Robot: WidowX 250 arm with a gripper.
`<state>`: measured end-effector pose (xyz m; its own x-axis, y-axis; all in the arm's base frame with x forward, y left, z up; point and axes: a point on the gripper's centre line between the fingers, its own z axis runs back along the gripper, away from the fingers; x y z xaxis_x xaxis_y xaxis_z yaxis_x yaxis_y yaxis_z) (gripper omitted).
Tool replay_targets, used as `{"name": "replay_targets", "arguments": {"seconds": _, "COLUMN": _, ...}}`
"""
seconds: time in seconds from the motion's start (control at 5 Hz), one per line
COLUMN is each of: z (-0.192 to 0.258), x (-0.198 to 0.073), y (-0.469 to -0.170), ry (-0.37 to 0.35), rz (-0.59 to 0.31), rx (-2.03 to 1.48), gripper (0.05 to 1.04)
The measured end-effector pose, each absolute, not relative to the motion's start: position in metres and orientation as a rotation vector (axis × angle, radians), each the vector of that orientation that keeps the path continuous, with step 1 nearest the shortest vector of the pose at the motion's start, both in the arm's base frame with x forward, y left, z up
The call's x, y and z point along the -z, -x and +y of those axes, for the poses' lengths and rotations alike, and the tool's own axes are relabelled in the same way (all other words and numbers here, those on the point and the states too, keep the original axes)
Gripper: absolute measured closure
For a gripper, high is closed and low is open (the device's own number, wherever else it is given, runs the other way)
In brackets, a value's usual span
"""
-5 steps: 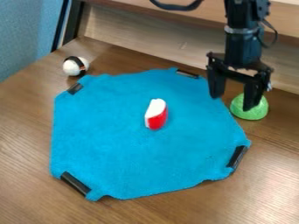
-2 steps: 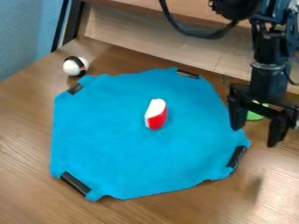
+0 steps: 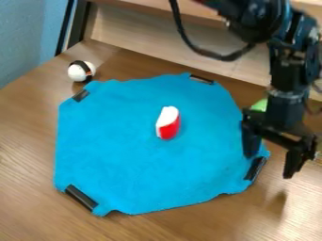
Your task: Fold the cloth from left to right
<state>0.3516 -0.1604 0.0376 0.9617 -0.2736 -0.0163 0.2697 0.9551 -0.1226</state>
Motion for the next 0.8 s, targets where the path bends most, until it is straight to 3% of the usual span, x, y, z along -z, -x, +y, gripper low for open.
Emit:
{"name": "replay_targets", "arguments": {"seconds": 0.4, "z": -0.1555, "x": -0.0264, "y": -0.3504, "ry": 0.087, "rz": 0.038, "rx": 0.254, "gripper": 0.141}}
{"name": "replay_targets", "arguments": {"seconds": 0.8, "z": -0.1534, "x": -0.0234, "y": -0.3508, "ry": 0.082, "rz": 0.022, "rx": 0.253, "gripper": 0.708}}
